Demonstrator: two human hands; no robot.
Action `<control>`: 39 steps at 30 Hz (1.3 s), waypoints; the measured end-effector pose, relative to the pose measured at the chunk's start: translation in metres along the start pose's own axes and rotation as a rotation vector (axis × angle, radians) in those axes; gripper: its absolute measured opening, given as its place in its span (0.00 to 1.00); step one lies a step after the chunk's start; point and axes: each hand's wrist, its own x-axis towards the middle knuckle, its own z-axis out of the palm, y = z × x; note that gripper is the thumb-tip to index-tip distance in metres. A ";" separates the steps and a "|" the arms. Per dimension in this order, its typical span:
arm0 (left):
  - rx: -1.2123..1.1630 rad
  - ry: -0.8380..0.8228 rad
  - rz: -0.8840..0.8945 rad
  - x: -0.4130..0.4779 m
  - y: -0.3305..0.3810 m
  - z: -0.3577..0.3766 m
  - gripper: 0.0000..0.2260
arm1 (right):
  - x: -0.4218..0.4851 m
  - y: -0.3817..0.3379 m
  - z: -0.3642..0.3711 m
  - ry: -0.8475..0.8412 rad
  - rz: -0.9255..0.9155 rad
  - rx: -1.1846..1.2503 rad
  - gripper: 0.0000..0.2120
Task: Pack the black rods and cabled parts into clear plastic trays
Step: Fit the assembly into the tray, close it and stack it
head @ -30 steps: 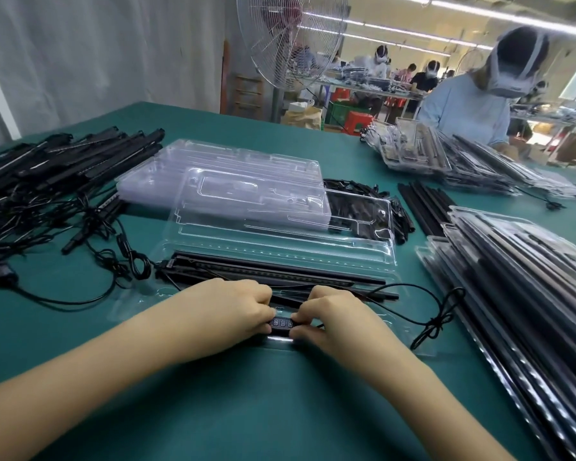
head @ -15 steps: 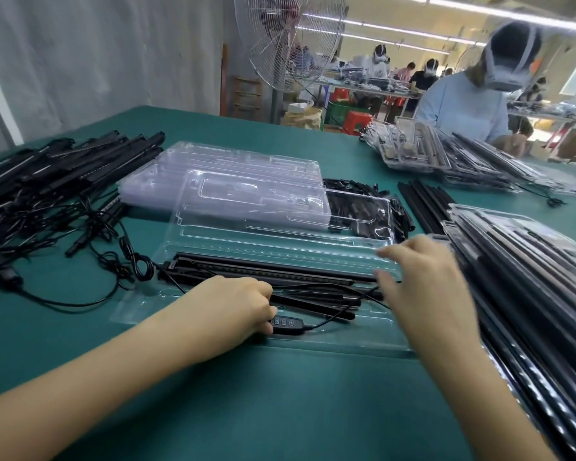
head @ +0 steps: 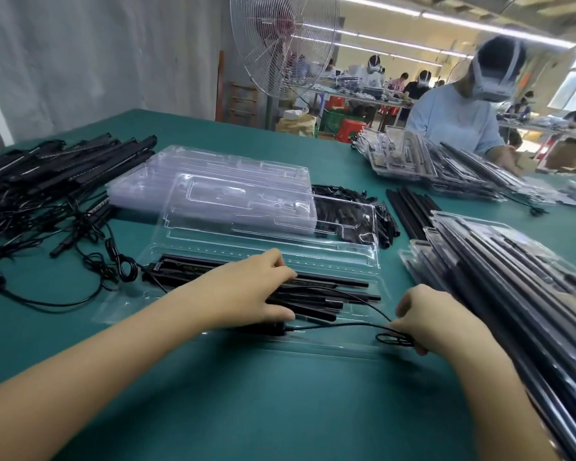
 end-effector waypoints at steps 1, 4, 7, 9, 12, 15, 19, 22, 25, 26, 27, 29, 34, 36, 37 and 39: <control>-0.011 -0.005 -0.005 0.002 -0.002 0.005 0.32 | 0.001 0.000 0.000 0.013 0.004 -0.004 0.06; -0.013 0.006 -0.009 0.002 -0.007 0.014 0.35 | 0.002 0.000 0.000 -0.008 0.016 -0.011 0.05; -0.055 0.037 -0.004 0.000 -0.011 0.018 0.35 | 0.003 0.003 0.002 -0.023 0.010 -0.014 0.02; -0.068 0.048 -0.006 -0.002 -0.011 0.020 0.34 | 0.002 0.005 0.001 0.029 -0.001 -0.013 0.03; -0.108 0.056 -0.003 -0.002 -0.011 0.021 0.30 | -0.002 0.006 -0.004 0.241 0.004 -0.006 0.06; -0.128 0.060 0.013 -0.003 -0.010 0.022 0.23 | -0.003 0.008 -0.008 0.315 0.001 0.046 0.05; -0.059 0.055 0.037 -0.005 -0.008 0.021 0.20 | -0.002 0.009 -0.004 0.240 -0.002 0.003 0.07; 0.065 0.084 0.061 -0.005 -0.005 0.020 0.22 | 0.001 0.009 0.000 0.208 -0.034 -0.043 0.07; 0.196 0.128 0.102 -0.006 0.002 0.021 0.21 | -0.001 0.009 -0.002 0.120 -0.026 -0.030 0.09; 0.224 0.137 0.116 -0.006 0.004 0.021 0.21 | -0.002 0.009 -0.003 0.088 -0.028 -0.023 0.10; 0.246 0.138 0.125 -0.006 0.006 0.021 0.20 | -0.002 0.010 -0.003 0.064 -0.029 -0.022 0.10; 0.266 0.129 0.120 -0.006 0.008 0.021 0.20 | -0.003 0.011 -0.003 0.048 -0.024 -0.031 0.10; 0.293 0.153 0.073 -0.008 0.009 0.023 0.20 | 0.001 0.015 -0.002 0.020 -0.032 -0.015 0.09; 0.300 0.161 0.054 -0.010 0.011 0.025 0.20 | 0.003 0.019 -0.003 -0.082 -0.082 0.091 0.10; 0.301 0.163 0.048 -0.011 0.012 0.026 0.20 | 0.002 0.022 -0.004 -0.141 -0.116 0.174 0.11; 0.306 0.163 0.040 -0.011 0.013 0.026 0.19 | 0.002 0.025 -0.006 -0.196 -0.170 0.294 0.13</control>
